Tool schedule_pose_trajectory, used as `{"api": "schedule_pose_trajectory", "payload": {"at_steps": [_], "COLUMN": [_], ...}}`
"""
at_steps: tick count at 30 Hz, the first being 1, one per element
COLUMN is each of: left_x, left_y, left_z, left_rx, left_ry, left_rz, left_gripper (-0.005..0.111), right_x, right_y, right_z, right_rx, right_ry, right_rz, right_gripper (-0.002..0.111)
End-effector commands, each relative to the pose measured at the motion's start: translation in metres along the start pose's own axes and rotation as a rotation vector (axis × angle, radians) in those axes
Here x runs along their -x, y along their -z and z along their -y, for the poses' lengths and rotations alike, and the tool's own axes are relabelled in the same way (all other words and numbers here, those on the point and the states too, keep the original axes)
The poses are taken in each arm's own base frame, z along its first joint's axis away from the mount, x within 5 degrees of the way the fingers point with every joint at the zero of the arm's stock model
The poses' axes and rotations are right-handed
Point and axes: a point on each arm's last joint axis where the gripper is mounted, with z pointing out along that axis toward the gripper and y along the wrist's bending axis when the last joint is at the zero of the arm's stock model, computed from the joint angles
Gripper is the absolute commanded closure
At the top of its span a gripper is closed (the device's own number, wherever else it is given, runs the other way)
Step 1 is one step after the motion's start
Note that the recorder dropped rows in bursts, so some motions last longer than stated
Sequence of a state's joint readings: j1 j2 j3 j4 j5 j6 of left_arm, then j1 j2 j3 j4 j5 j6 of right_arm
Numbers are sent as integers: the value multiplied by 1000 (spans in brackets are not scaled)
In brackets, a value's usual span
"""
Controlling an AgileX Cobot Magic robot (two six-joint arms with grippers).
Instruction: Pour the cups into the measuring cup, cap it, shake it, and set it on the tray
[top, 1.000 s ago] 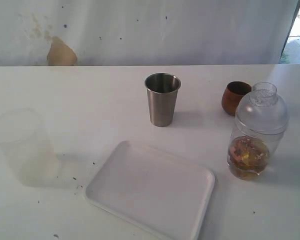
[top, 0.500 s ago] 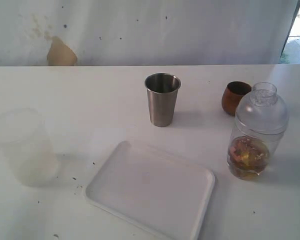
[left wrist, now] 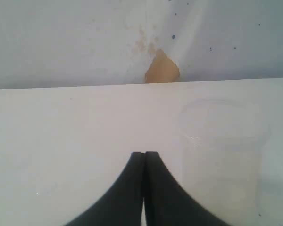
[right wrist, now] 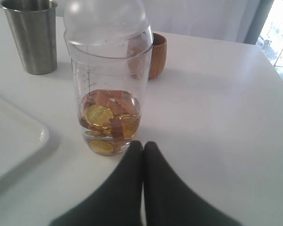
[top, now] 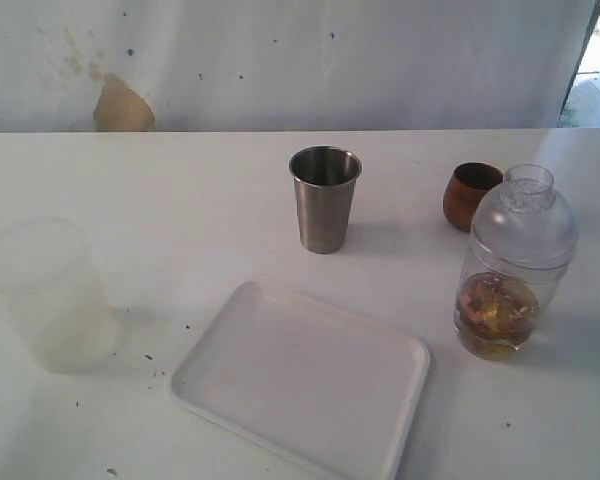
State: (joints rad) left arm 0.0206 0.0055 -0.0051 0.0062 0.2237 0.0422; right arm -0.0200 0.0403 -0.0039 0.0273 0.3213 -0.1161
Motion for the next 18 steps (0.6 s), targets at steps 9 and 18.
{"api": "schedule_pose_trajectory", "payload": {"at_steps": [9,18], "left_x": [0,0], "left_y": [0,0], "left_z": [0,0], "left_rx": [4,4], "left_ry": [6,6], "left_rz": [20,20], "left_gripper": [107,107], "right_x": [-1,9], "right_y": [-1,0], "right_z": [0,1], "right_rx": [2,-11], "right_ry": [1,3], "right_rz": [2,107], "right_gripper": [108,108]}}
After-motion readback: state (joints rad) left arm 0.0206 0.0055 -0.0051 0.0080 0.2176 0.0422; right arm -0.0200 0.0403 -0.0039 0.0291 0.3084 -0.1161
